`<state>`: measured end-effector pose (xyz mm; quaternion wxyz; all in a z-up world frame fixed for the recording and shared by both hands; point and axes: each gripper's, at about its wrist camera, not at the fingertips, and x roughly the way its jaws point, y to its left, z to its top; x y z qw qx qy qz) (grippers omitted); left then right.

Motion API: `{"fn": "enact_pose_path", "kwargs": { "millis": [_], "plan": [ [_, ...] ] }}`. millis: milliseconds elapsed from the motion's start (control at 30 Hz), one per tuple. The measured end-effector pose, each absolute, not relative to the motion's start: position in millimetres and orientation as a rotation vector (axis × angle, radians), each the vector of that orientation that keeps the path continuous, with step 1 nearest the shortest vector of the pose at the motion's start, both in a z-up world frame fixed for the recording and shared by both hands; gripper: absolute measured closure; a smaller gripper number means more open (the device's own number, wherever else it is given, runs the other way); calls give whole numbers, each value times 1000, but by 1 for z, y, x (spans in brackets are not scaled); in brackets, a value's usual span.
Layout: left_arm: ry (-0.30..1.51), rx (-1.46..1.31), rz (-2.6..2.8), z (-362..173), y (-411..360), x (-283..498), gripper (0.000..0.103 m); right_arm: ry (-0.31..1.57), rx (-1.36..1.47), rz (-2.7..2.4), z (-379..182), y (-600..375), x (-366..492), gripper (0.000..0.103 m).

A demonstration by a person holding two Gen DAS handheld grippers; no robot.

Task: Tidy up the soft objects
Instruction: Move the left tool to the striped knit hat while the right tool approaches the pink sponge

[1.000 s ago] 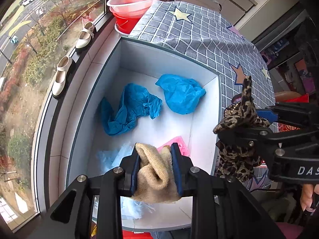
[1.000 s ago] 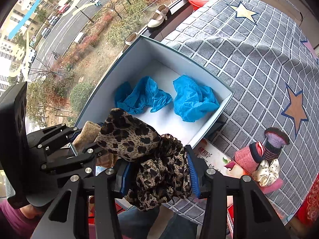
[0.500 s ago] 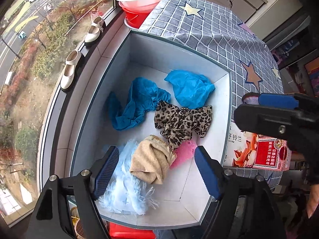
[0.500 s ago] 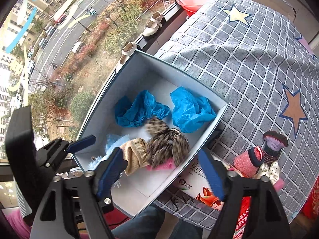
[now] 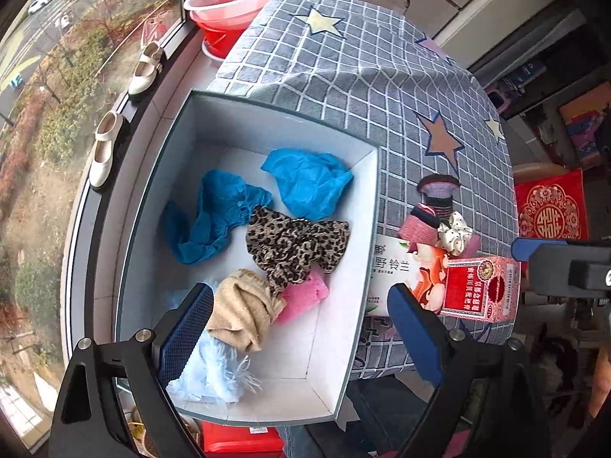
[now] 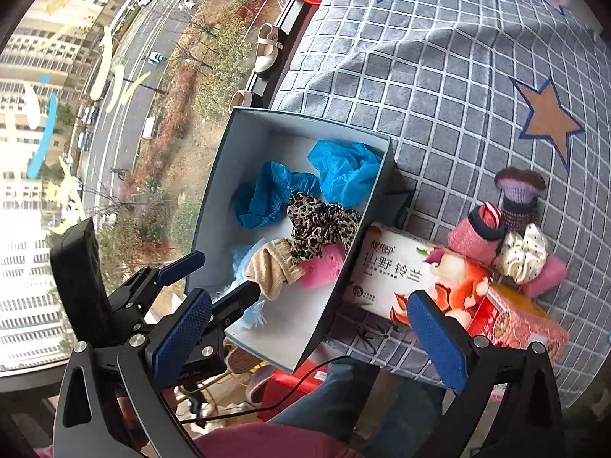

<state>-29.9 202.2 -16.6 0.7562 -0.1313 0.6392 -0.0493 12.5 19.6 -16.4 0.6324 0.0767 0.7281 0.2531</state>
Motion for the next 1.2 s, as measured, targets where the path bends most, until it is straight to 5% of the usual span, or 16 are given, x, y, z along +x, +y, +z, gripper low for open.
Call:
{"fn": "enact_pose_path", "kwargs": {
  "millis": [333,667,1200],
  "plan": [
    [1428,-62,-276,-14,105,14,9,1643,390,343,3,-123,36,0],
    [1480,303,-358,-58,5,87,9,1794,485,82,-108,-229,48,0],
    [1788,644,-411,-181,-56,129,9,1915,408,81,-223,-235,57,0]
  ]
}}
